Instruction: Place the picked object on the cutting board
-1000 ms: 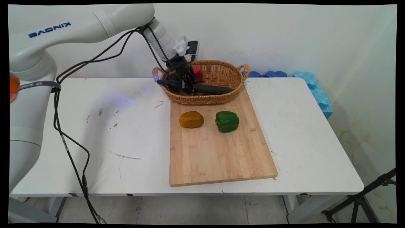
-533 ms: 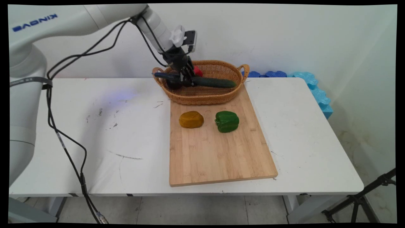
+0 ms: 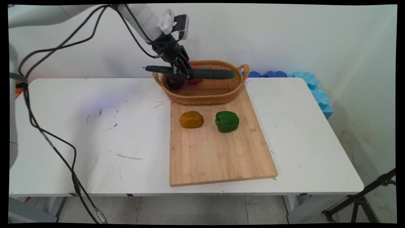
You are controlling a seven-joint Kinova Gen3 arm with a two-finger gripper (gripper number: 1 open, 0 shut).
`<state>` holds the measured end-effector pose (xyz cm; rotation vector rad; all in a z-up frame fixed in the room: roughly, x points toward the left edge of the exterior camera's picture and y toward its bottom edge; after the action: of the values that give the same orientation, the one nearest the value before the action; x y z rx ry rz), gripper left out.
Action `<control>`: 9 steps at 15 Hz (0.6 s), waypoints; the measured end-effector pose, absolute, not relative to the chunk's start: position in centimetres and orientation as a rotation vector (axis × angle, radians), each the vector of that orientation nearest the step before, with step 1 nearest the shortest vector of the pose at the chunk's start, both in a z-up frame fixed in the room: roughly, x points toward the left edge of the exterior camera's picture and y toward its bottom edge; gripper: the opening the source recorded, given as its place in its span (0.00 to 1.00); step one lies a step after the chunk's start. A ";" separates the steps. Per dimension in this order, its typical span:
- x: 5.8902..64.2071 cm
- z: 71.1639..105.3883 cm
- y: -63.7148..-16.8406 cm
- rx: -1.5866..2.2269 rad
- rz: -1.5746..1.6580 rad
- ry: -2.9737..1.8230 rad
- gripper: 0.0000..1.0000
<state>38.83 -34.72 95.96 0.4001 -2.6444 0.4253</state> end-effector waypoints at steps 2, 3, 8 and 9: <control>38.3 97.2 -32.5 0.419 0.411 -2.624 0.00; 38.0 97.6 -31.6 0.427 0.402 -2.615 0.00; 35.8 98.6 -26.4 0.527 0.311 -2.558 0.00; 35.3 98.6 -25.4 0.556 0.284 -2.543 0.00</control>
<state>35.27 -25.40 98.57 0.5564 -2.5429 0.2838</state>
